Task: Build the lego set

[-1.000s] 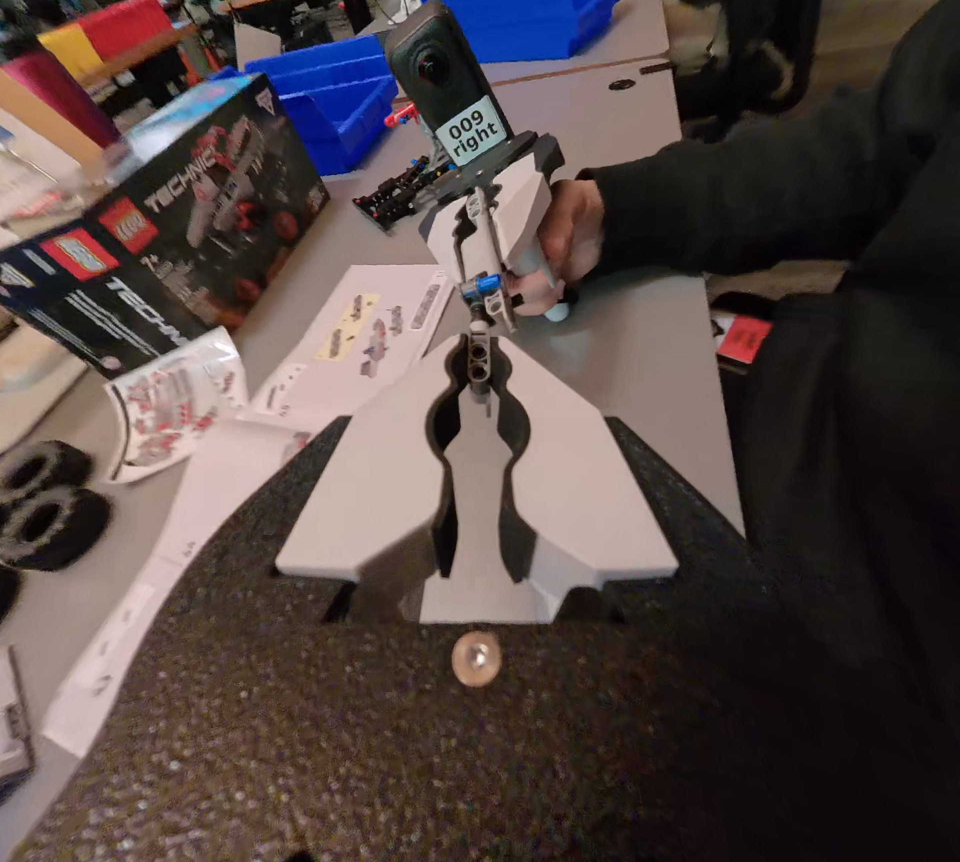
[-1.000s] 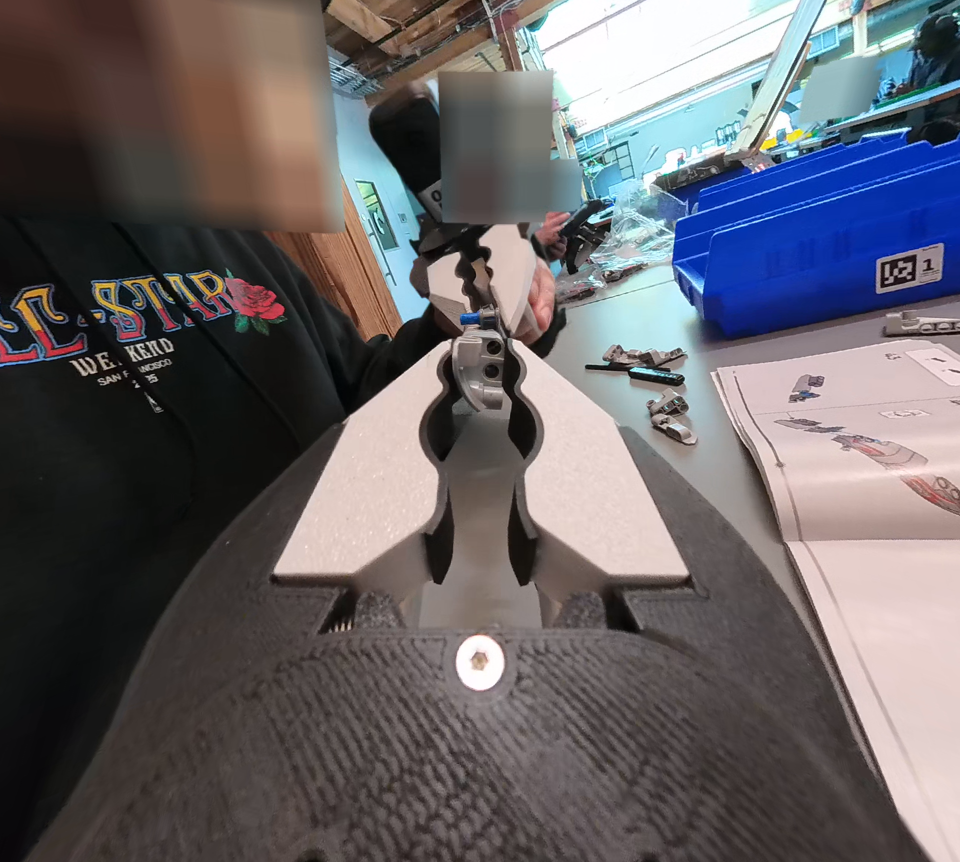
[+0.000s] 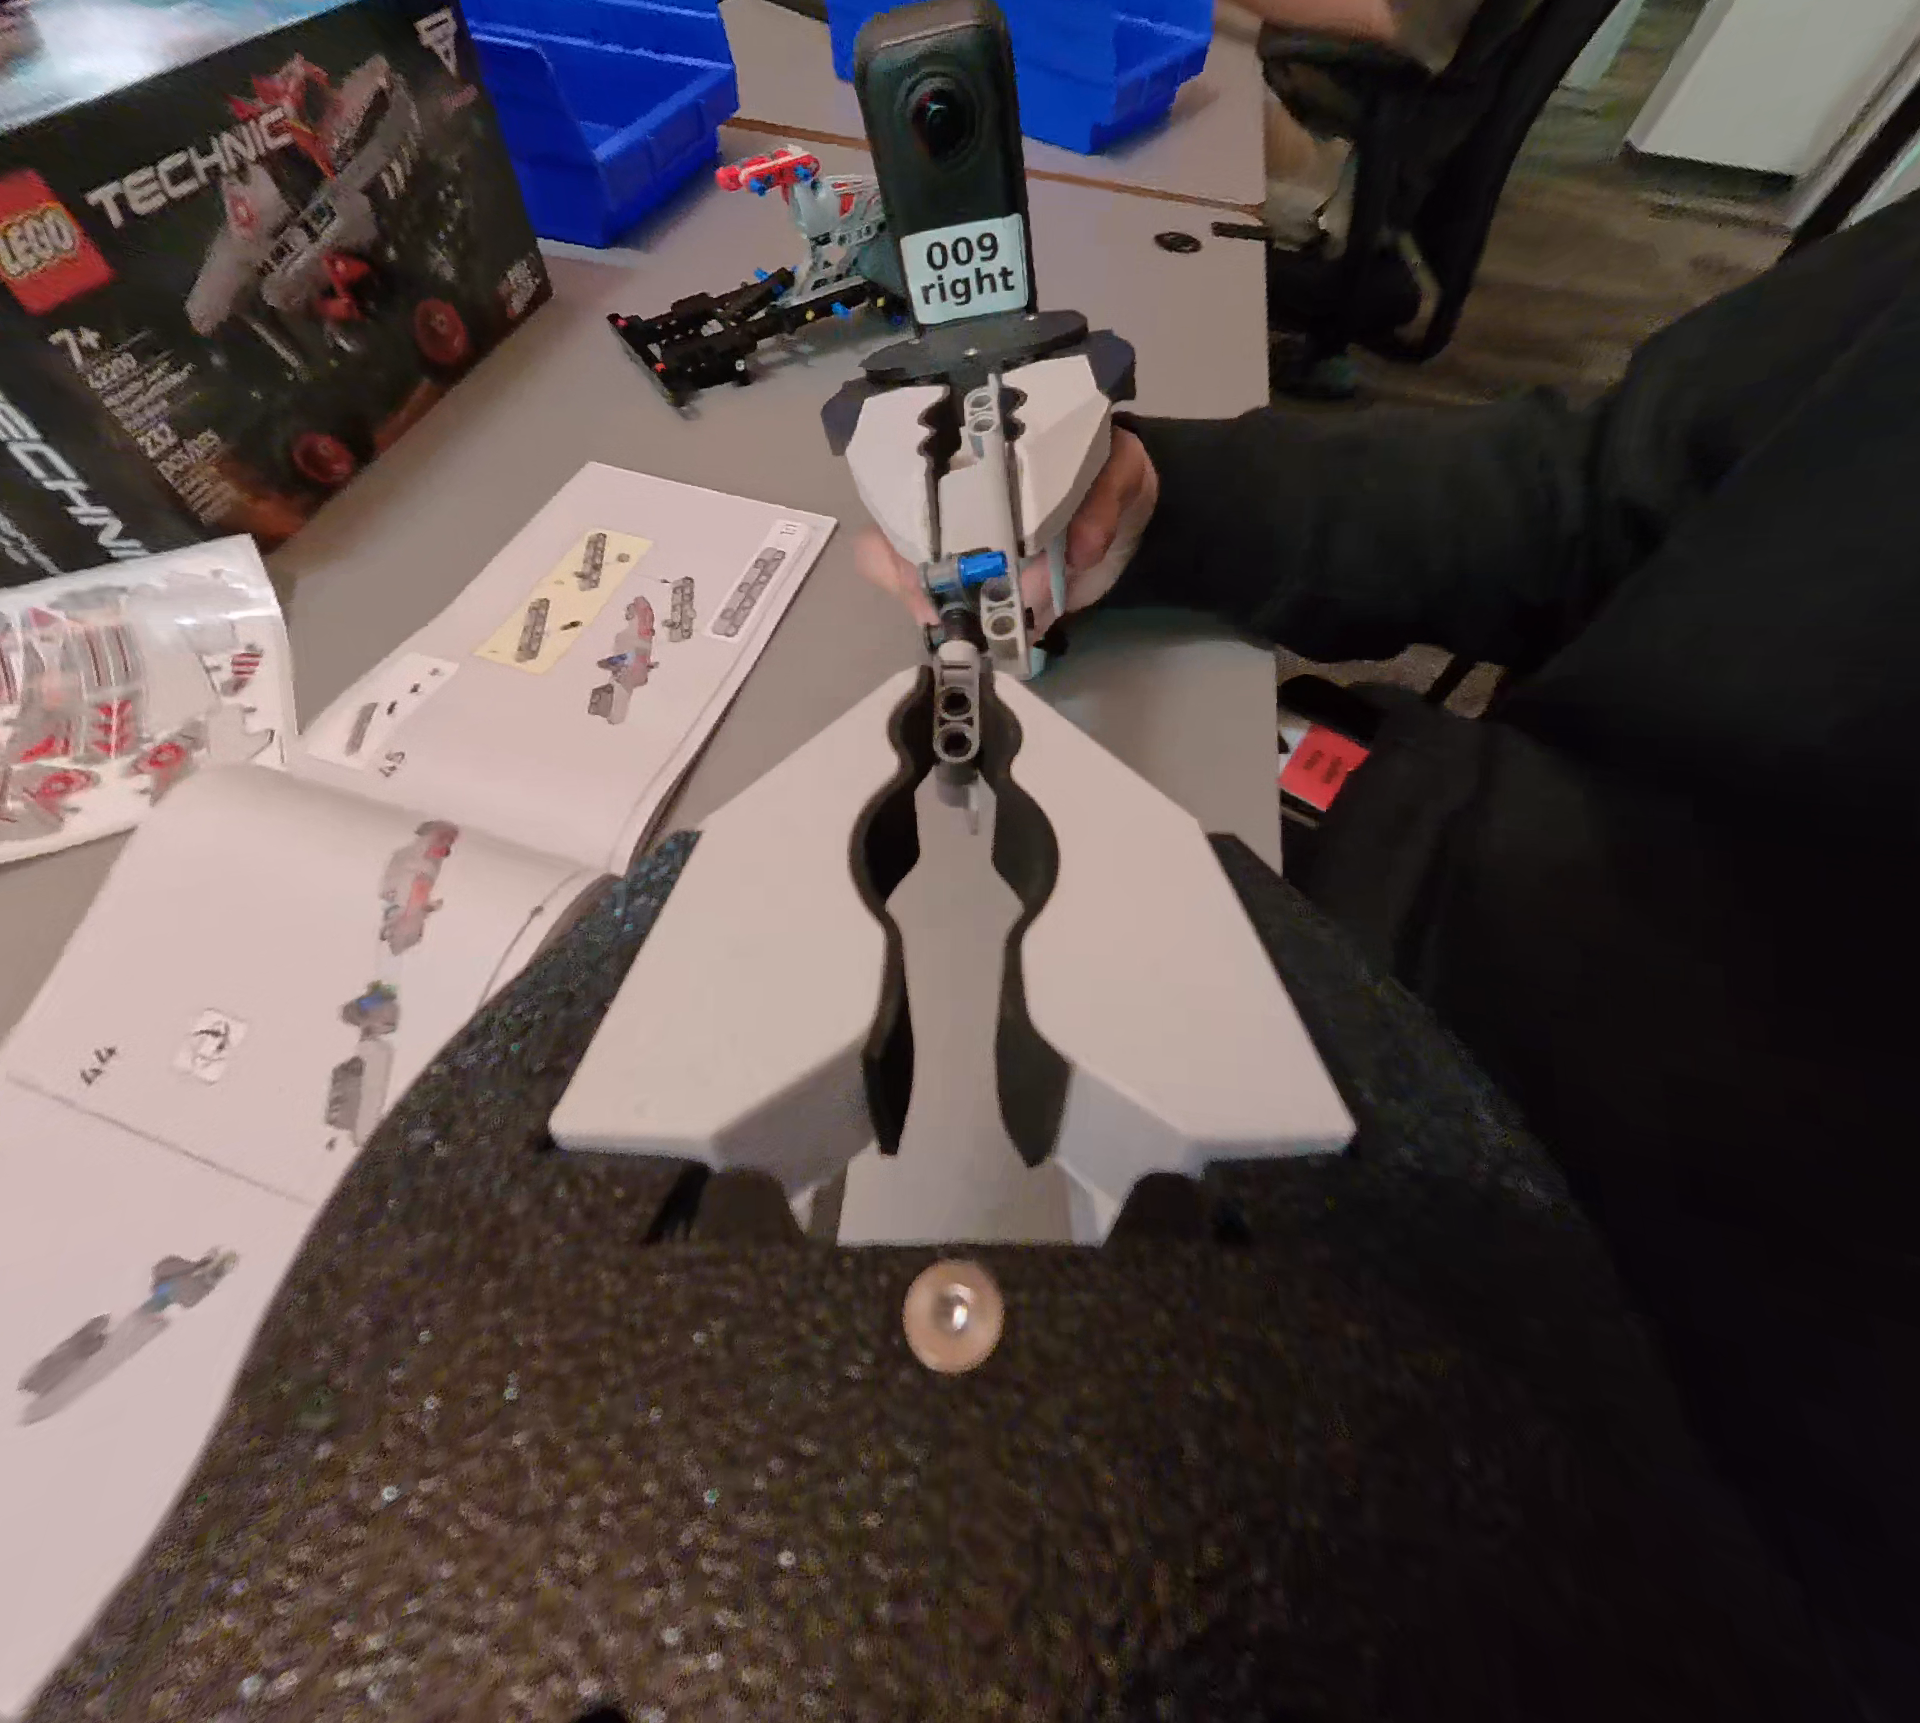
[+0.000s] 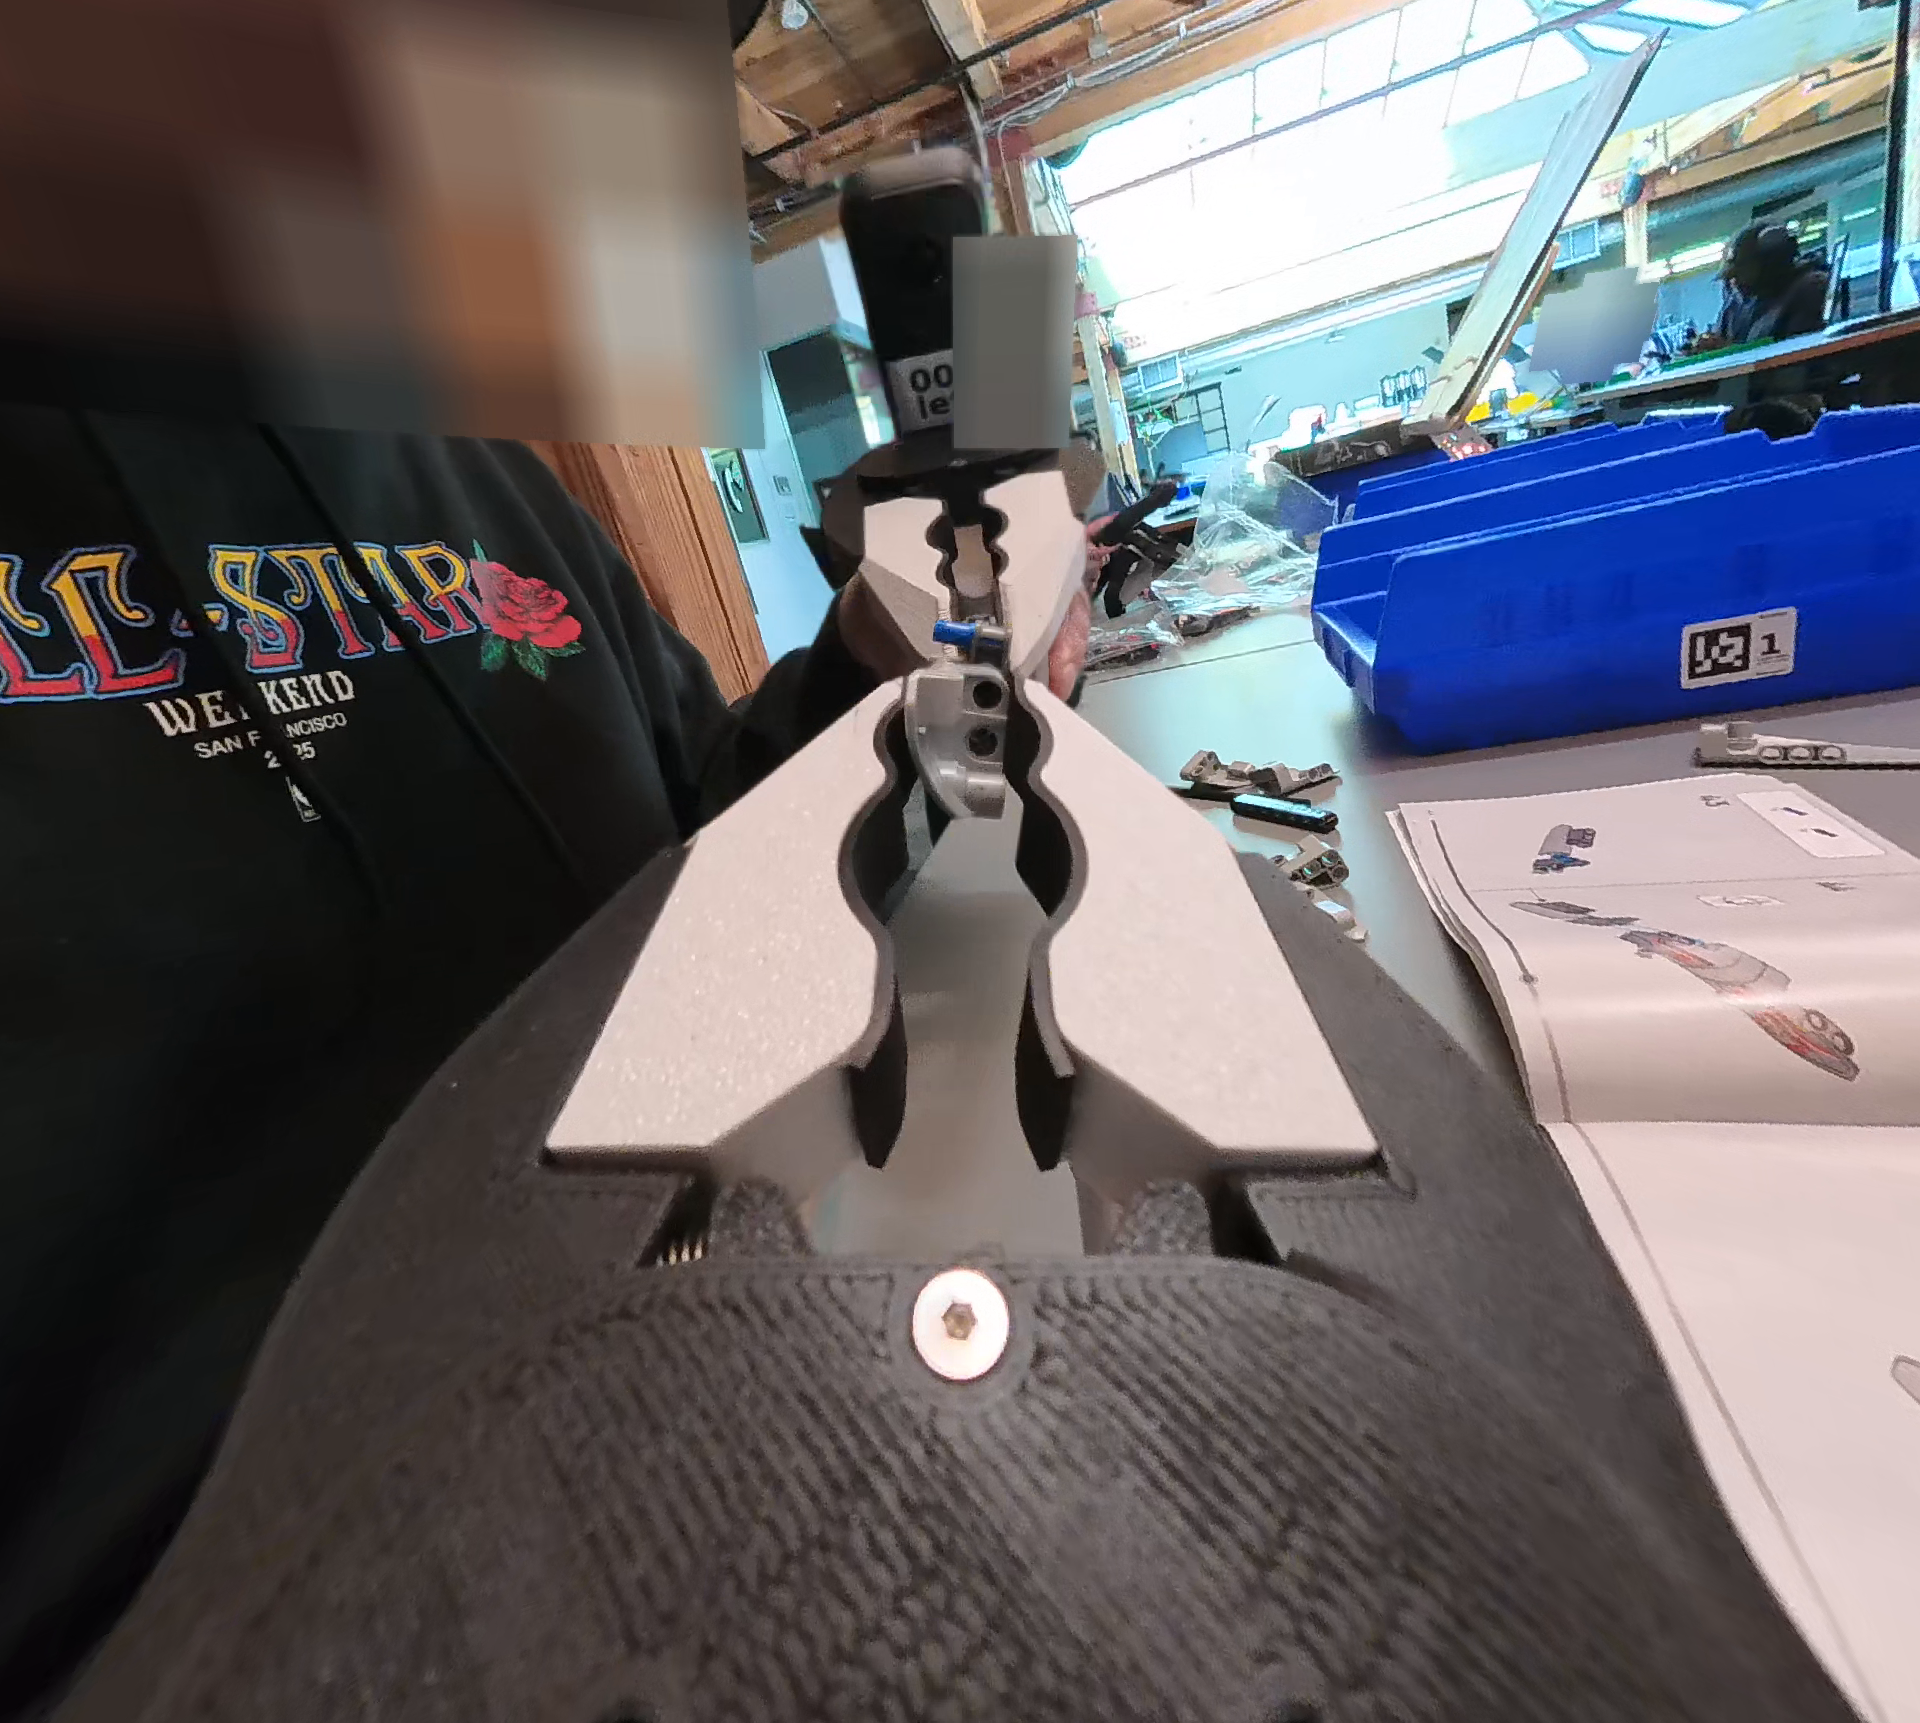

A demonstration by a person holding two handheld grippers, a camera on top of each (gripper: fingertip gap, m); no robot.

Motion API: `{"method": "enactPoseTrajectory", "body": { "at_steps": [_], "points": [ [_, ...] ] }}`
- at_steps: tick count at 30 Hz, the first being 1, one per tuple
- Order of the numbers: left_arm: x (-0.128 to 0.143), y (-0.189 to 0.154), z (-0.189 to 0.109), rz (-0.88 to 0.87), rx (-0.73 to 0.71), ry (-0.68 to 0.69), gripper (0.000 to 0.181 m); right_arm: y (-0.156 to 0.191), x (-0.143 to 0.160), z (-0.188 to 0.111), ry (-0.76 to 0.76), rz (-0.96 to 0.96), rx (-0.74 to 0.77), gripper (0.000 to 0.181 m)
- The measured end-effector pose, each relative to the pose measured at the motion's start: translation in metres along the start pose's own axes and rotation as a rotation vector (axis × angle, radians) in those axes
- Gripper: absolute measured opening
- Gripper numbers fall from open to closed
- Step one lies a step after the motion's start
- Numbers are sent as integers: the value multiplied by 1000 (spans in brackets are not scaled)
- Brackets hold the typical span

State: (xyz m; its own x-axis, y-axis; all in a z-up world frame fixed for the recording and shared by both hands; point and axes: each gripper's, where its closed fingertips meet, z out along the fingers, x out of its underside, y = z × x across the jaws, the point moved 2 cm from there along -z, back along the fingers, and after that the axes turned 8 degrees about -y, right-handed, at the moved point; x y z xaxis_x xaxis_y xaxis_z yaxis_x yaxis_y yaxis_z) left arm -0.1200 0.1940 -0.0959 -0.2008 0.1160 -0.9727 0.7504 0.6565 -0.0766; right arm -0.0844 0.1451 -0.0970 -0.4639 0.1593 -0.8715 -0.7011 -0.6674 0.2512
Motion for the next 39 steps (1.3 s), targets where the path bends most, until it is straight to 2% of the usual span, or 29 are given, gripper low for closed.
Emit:
{"method": "enactPoseTrajectory", "body": {
  "at_steps": [5,8,14,16,20,22,26,29,33,37,39],
  "points": [
    [1,3,1,205,-50,18,5,-4,2,0,21,0,19,15],
    [2,5,1,167,-45,12,5,-6,4,1,43,-20,38,15],
    [1,4,6,13,49,-105,5,-2,-2,-2,-6,-3,1,16],
    [0,3,7,29,57,-126,5,-2,-3,-2,-23,9,-3,15],
    [-1,3,7,191,-8,-87,5,-2,-3,-3,-16,5,1,16],
    [-2,4,7,120,9,-116,5,-2,-4,-3,-22,5,-2,15],
    [-3,13,12,-152,79,-296,5,-7,-9,-5,-72,24,25,15],
    [-2,16,16,-217,90,-397,5,-12,-12,-7,-114,39,53,15],
    [0,18,17,-90,59,-408,5,-14,-14,-7,-129,-4,73,14],
    [6,20,11,42,44,-304,5,-16,-10,-8,-44,-85,110,14],
    [5,18,10,73,60,-311,5,-15,-8,-11,-3,-102,106,14]
  ]
}}
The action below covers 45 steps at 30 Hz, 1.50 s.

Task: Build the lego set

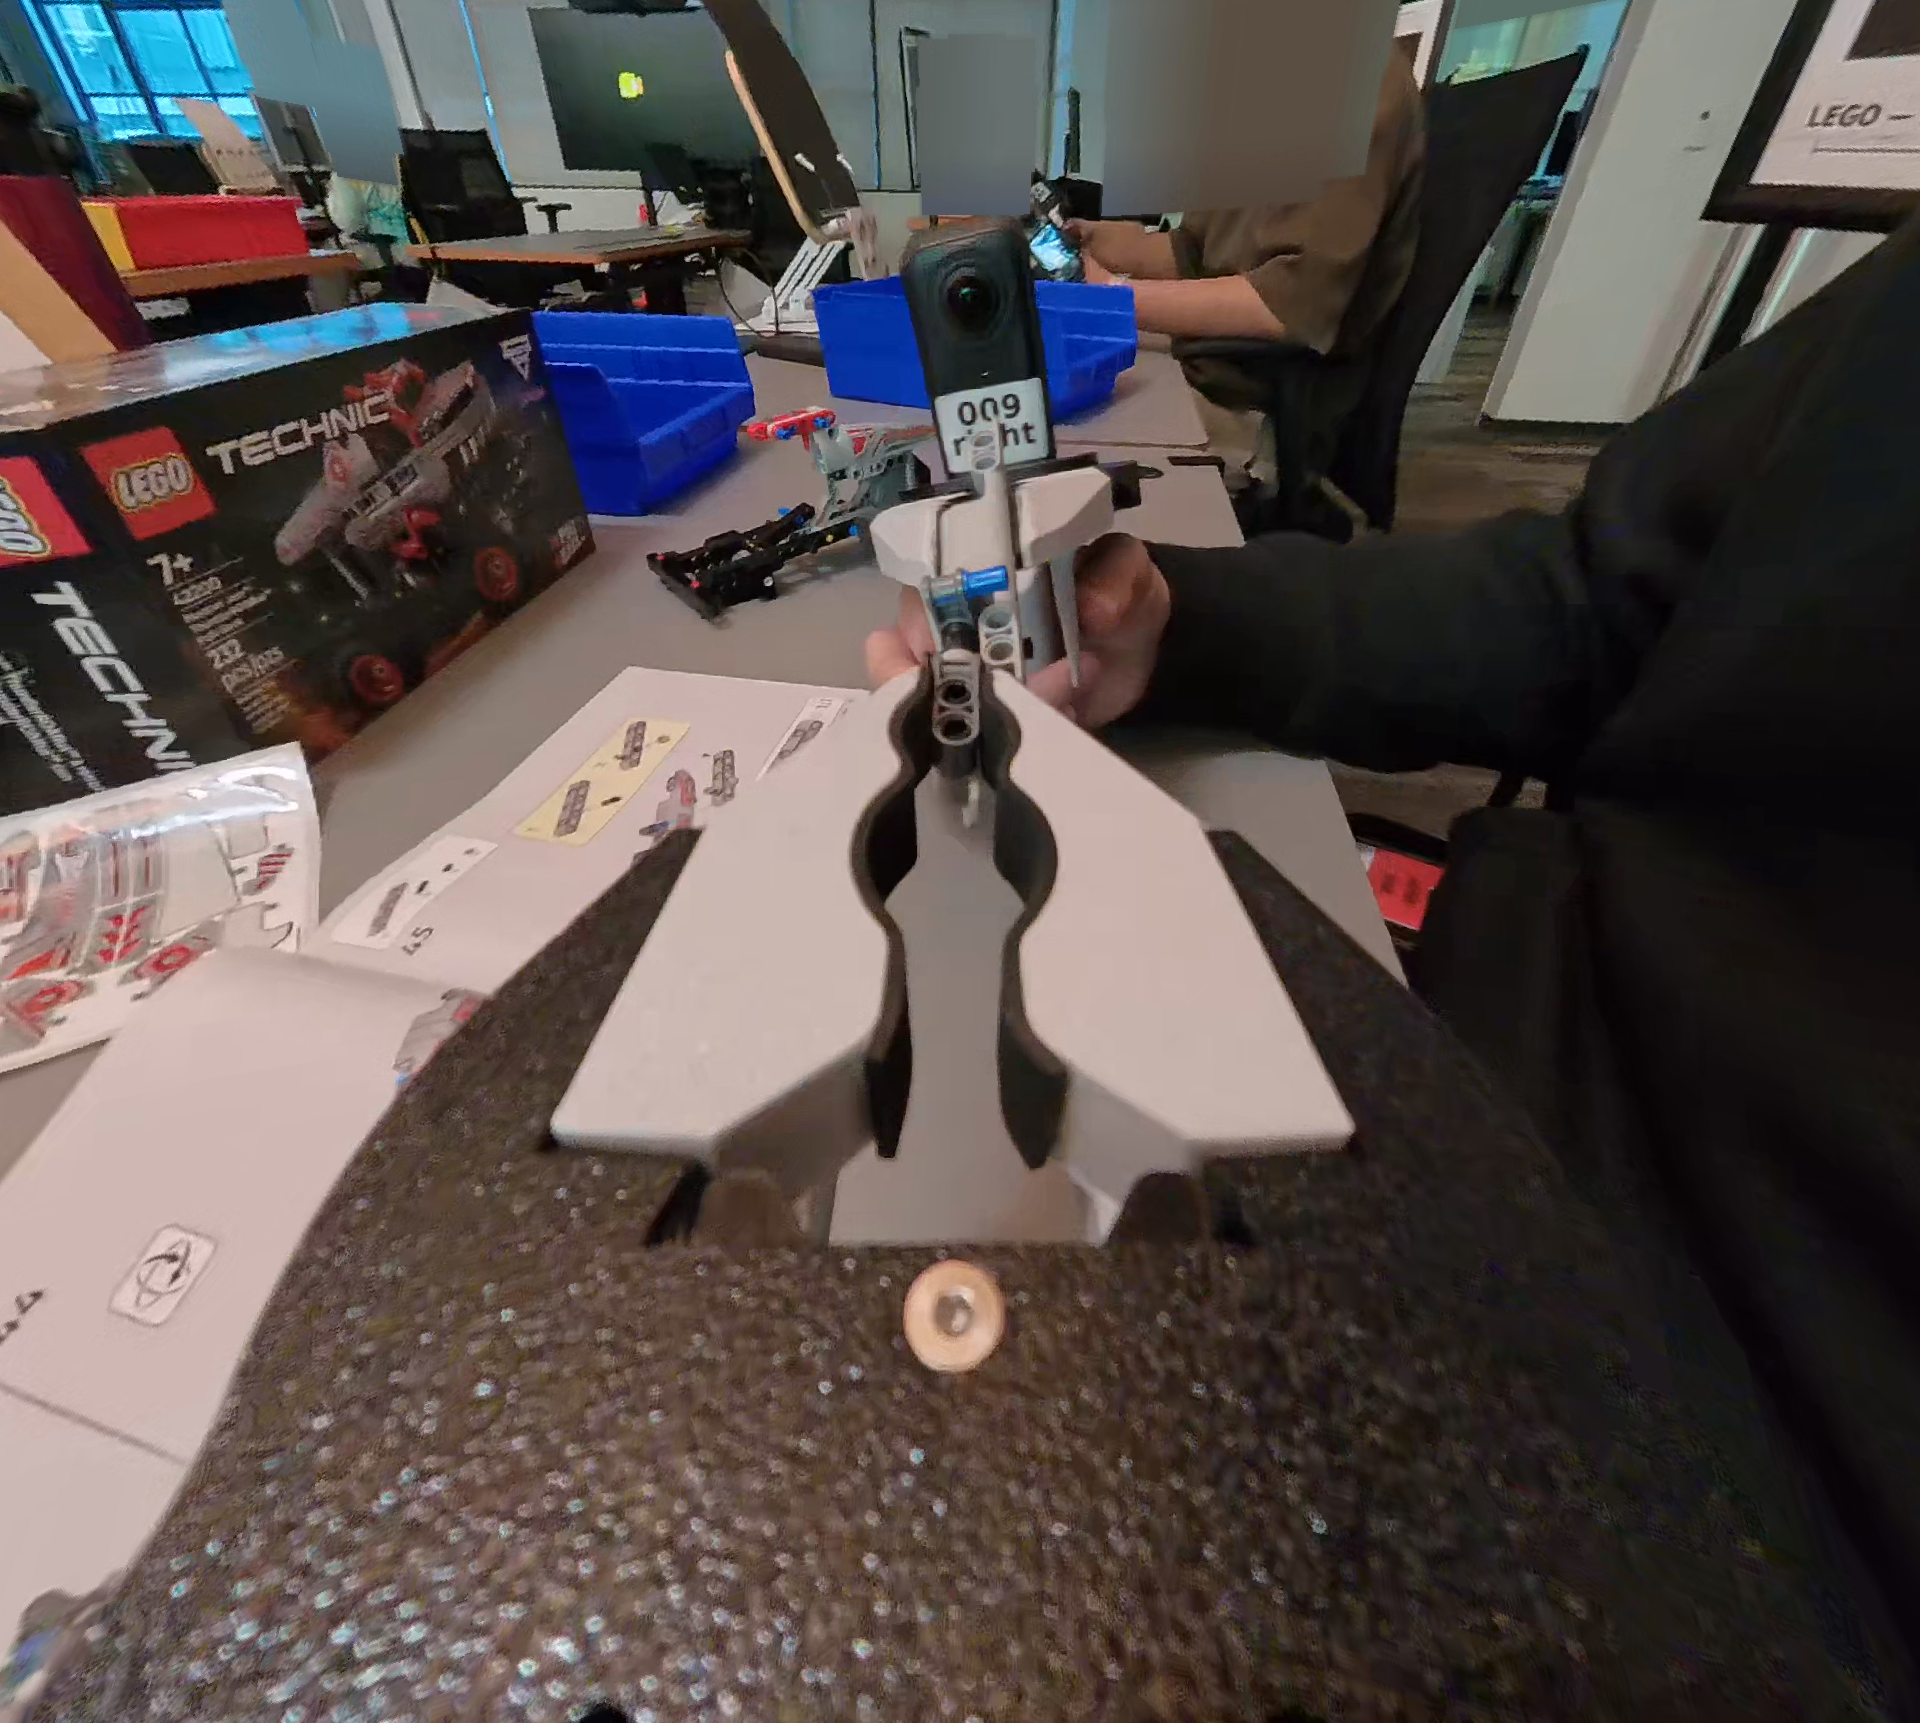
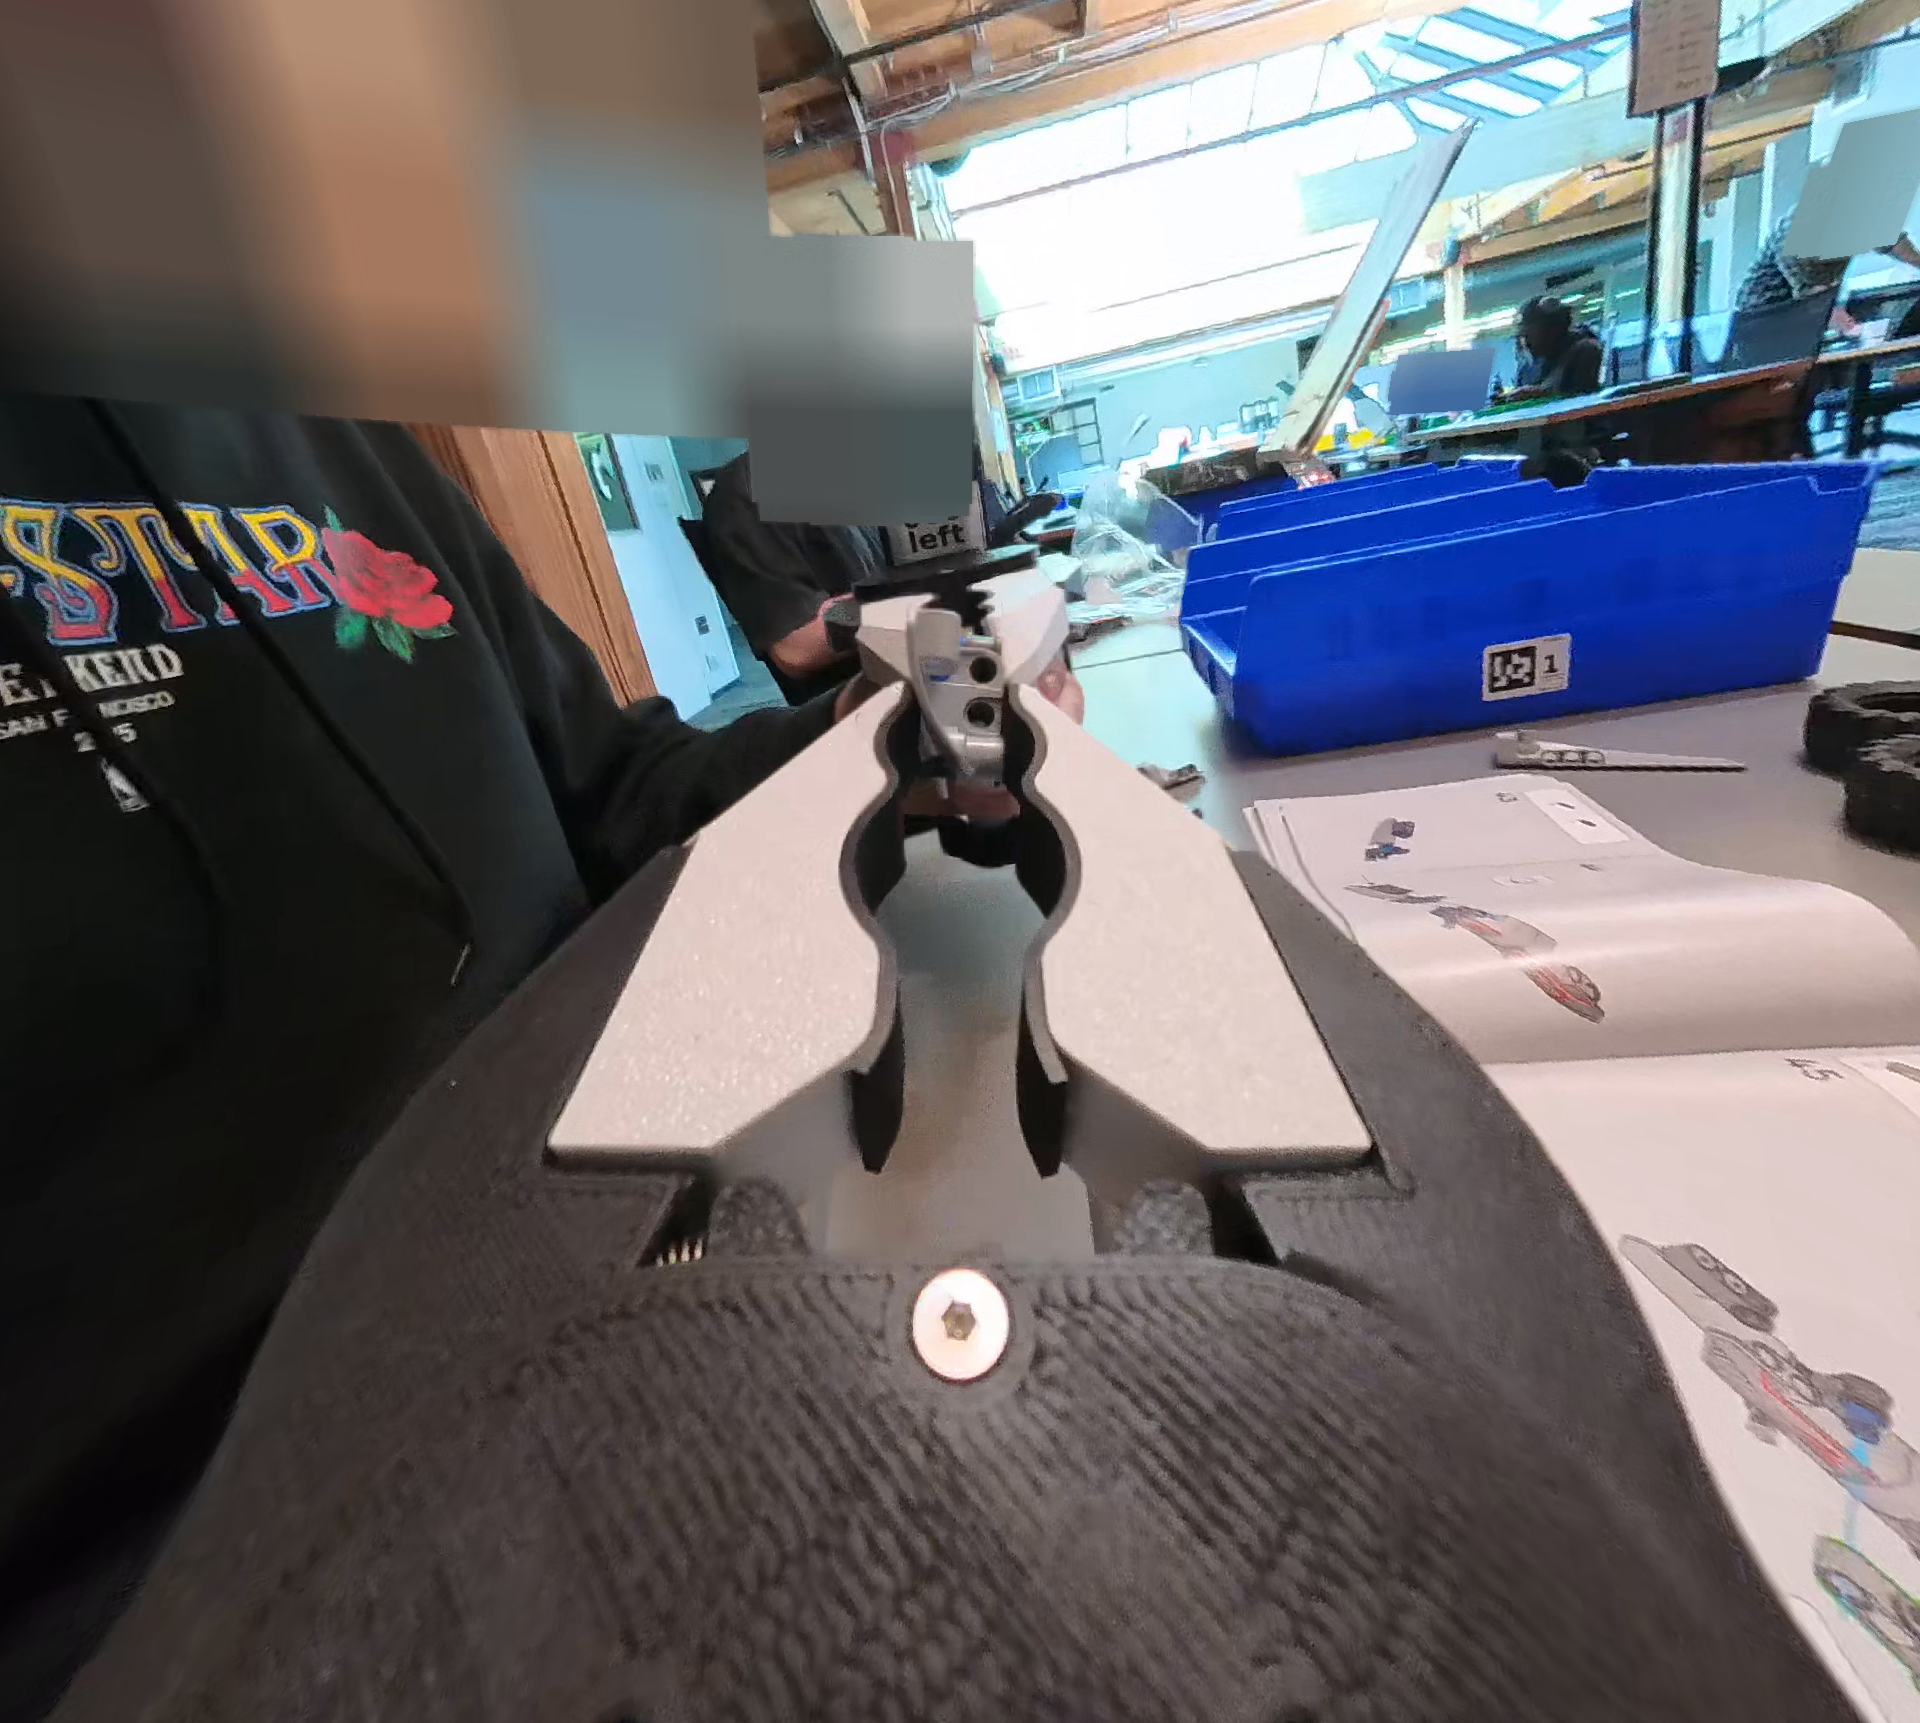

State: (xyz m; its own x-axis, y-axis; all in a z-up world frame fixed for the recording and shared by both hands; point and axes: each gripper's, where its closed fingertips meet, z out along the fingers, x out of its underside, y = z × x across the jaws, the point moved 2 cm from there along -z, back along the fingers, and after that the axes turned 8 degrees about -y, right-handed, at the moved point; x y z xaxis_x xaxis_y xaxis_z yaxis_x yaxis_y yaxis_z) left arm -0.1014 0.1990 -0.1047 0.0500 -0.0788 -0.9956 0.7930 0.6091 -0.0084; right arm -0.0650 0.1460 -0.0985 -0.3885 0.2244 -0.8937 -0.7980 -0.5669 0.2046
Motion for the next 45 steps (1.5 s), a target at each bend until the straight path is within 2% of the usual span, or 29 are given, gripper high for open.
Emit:
{"method": "enactPoseTrajectory", "body": {
  "at_steps": [7,11,13,16,19,21,25,28,38,45],
  "points": [
    [-4,-1,4,-119,11,-87,5,-1,-6,-2,-67,31,6,18],
    [-11,2,-2,-131,8,-88,5,-4,1,0,18,-13,37,40],
    [-13,2,-6,-67,8,-83,5,-7,8,-1,98,-60,68,46],
    [-10,5,-11,209,-55,37,5,-10,13,-7,214,-126,109,59],
    [-14,1,-13,718,-145,160,5,-12,2,-16,279,-150,154,64],
    [-18,-10,-8,975,-170,214,4,-13,-5,-19,287,-143,193,67],
    [-16,-32,7,1375,-178,292,4,0,-9,-12,274,-122,129,68],
    [-7,-37,14,1550,-179,357,3,14,-7,-9,290,-77,44,60],
    [-5,-53,22,1637,-136,293,4,32,1,-14,365,-54,-75,26],
    [3,-48,21,1583,-103,285,5,29,12,-19,420,-69,-80,25]
  ]
}}
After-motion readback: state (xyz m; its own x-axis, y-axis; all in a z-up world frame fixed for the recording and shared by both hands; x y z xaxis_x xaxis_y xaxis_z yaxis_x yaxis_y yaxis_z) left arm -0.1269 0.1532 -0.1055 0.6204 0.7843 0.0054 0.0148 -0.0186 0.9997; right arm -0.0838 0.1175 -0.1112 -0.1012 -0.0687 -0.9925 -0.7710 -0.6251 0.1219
